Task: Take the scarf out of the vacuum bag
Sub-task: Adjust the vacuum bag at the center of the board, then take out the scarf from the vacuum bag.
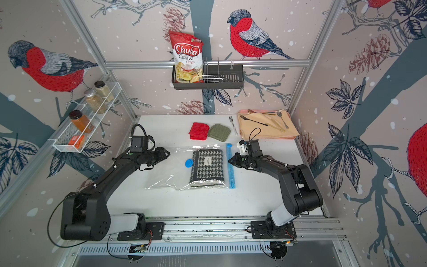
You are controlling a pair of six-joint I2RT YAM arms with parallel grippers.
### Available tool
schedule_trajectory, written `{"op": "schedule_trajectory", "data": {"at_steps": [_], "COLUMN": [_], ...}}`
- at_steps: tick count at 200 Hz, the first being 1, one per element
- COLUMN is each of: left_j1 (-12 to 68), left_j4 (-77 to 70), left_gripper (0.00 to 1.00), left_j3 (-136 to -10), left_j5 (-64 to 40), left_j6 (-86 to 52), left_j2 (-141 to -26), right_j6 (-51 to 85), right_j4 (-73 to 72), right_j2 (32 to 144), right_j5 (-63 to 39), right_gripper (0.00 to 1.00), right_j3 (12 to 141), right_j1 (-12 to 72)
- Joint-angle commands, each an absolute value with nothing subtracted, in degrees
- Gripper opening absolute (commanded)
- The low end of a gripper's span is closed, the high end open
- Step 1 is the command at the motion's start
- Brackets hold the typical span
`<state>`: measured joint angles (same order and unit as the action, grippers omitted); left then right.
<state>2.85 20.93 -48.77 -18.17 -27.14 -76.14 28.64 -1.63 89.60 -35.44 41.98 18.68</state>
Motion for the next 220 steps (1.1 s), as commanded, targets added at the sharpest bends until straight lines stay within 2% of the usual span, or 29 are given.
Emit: {"op": "schedule_trajectory", "data": {"at_steps": [1, 40, 73, 93, 133, 140, 149, 157, 165, 173, 188, 206, 220], "left_j1": [2.99, 3.12, 3.09, 3.19, 9.63, 11.03, 13.13, 14.85, 16.41, 17.67, 19.34, 20.35, 20.87], "left_j4": [23.18, 22.50, 25.90, 24.85, 21.35, 20.62, 19.88, 19.41, 19.16, 19.15, 18.91, 18.71, 18.35], "left_gripper": [0.56, 0.57, 0.58, 0.59, 0.62, 0.61, 0.61, 0.61, 0.61, 0.61, 0.61, 0.61, 0.60], "left_j3": [-49.86, -50.27, -52.36, -52.33, -52.18, -52.09, -52.11, -52.14, -52.42, -52.68, -52.82, -52.79, -52.80], "left_j5": [-15.69, -17.30, -12.48, -14.05, -15.48, -15.56, -15.18, -14.72, -14.16, -13.41, -12.53, -11.47, -10.54], "left_j6": [-25.34, -25.63, -23.67, -23.74, -26.04, -26.79, -27.54, -28.07, -28.57, -29.16, -29.92, -30.70, -31.23], "left_j2": [-76.06, -75.23, -75.37, -75.06, -77.75, -78.59, -79.76, -80.90, -82.05, -83.24, -85.06, -87.08, -88.35], "right_j6": [28.31, 28.57, 28.70, 28.83, 29.67, 29.87, 30.25, 30.74, 31.25, 31.70, 31.86, 31.88, 31.99], "right_j4": [-2.04, -3.07, -3.26, -3.73, -5.40, -5.66, -5.92, -6.30, -7.06, -7.61, -7.56, -7.38, -7.32], "right_j2": [89.48, 90.21, 90.11, 90.13, 89.91, 89.81, 89.56, 89.11, 88.52, 87.90, 87.01, 85.93, 85.31], "right_j5": [-35.82, -36.04, -35.86, -36.18, -37.59, -37.79, -38.09, -38.50, -38.80, -39.03, -38.92, -38.59, -38.33], "right_gripper": [0.01, 0.00, 0.02, 0.04, 0.06, 0.13, 0.33, 0.46, 0.55, 0.59, 0.59, 0.54, 0.37], "right_j3": [41.70, 41.31, 40.87, 40.50, 39.88, 39.82, 39.65, 39.32, 38.69, 38.05, 37.32, 36.59, 35.98], "right_j1": [18.80, 19.05, 19.00, 18.91, 18.51, 18.54, 18.37, 18.15, 17.69, 17.20, 16.24, 15.23, 14.58]}}
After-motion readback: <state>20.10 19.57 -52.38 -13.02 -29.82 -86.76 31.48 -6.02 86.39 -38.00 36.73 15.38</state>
